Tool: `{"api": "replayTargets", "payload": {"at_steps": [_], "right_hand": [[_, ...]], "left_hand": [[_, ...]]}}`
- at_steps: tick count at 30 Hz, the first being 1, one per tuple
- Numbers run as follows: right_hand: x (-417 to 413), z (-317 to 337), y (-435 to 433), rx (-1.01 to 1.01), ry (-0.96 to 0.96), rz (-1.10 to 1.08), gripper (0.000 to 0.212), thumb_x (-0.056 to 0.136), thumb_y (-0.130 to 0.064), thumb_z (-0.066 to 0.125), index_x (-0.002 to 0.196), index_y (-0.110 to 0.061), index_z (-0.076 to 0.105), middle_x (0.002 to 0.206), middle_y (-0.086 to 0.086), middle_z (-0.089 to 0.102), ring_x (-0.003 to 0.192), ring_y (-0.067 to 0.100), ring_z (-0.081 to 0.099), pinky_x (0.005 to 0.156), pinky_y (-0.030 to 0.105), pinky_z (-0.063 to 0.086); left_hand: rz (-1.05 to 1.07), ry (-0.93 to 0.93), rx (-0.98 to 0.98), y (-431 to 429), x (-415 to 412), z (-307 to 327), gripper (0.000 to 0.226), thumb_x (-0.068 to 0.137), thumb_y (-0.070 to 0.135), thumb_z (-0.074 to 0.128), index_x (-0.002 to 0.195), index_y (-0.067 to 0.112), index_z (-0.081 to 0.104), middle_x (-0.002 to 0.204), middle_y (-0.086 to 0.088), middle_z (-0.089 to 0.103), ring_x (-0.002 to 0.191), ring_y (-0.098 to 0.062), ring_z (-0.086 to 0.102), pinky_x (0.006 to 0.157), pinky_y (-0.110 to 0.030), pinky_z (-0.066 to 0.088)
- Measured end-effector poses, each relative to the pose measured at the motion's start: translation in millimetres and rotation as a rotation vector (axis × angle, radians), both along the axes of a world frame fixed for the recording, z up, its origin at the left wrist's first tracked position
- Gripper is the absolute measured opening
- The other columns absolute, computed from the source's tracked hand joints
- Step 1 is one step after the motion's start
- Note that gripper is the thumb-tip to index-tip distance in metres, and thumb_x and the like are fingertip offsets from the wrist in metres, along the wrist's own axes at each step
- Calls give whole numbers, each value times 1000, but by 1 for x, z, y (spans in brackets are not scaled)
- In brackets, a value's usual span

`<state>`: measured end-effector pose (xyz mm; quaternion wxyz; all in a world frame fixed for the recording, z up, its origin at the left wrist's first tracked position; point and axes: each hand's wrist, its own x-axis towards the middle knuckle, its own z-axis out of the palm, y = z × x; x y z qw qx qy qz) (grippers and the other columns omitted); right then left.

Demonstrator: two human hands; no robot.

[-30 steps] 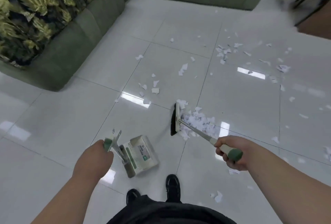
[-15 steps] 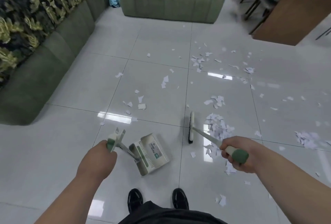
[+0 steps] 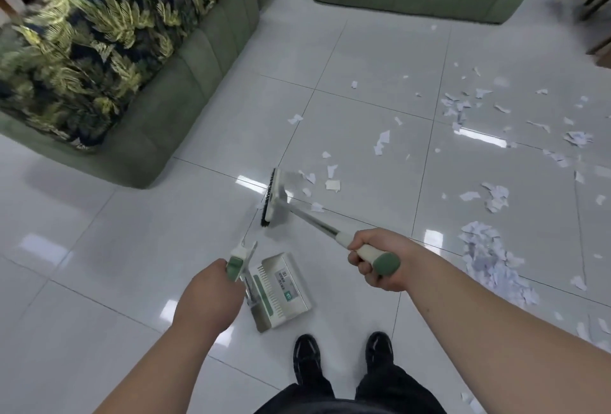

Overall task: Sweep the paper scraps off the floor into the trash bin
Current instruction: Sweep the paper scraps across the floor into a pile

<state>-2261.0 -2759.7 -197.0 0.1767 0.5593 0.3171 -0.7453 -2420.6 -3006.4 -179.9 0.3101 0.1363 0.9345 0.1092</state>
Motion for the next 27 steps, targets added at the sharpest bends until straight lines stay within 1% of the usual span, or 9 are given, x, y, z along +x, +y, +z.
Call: {"api": "replayTargets", "payload": {"at_steps": [4, 7, 12, 16, 19, 24, 27], "right_hand": [[-43, -23, -1, -66, 35, 87, 22, 77, -10, 63, 98, -14, 56, 70, 4, 59, 46, 14, 43, 42, 19, 30], [-68, -39, 1, -109, 51, 130, 19, 77, -9, 62, 95, -14, 57, 67, 5, 60, 45, 14, 44, 42, 19, 31], [-86, -65, 27, -162, 6, 134, 27, 74, -8, 65, 100, -12, 62, 68, 7, 62, 45, 14, 46, 44, 20, 33], [-63, -75, 87, -157, -46, 113, 31, 74, -8, 66, 105, -12, 62, 70, 7, 62, 45, 14, 45, 41, 18, 33], [-31, -69, 144, -135, -83, 90, 29, 75, -8, 66, 103, -11, 62, 69, 7, 62, 45, 13, 45, 40, 17, 32], [21, -49, 233, -100, -133, -39, 33, 73, -7, 67, 106, -11, 64, 72, 6, 63, 44, 13, 45, 40, 16, 32], [61, -36, 275, -40, -162, -99, 28, 73, -8, 67, 101, -12, 63, 72, 6, 63, 43, 14, 45, 43, 17, 31]], "left_hand": [[37, 15, -45, 8, -18, -2, 8, 92, 15, 52, 84, 14, 53, 76, -2, 59, 65, -20, 53, 54, -30, 36], [41, 37, -87, 23, -30, -5, 12, 92, 16, 52, 81, 18, 49, 78, -1, 60, 66, -18, 54, 55, -29, 36], [62, 54, -156, 60, -42, -17, 11, 91, 16, 51, 81, 19, 48, 78, -2, 61, 65, -19, 56, 53, -28, 37], [62, 68, -182, 100, -44, -21, 10, 91, 15, 50, 81, 17, 48, 78, -3, 61, 66, -21, 57, 55, -29, 39], [44, 71, -185, 137, -42, -21, 8, 91, 14, 50, 83, 16, 49, 78, -3, 62, 68, -22, 59, 55, -30, 40], [11, 46, -172, 202, -31, -15, 5, 91, 14, 50, 86, 16, 53, 80, -3, 62, 69, -22, 58, 56, -29, 40], [-30, 39, -144, 245, -23, -11, 5, 91, 14, 50, 88, 15, 54, 81, -3, 62, 71, -21, 58, 56, -29, 39]]}}
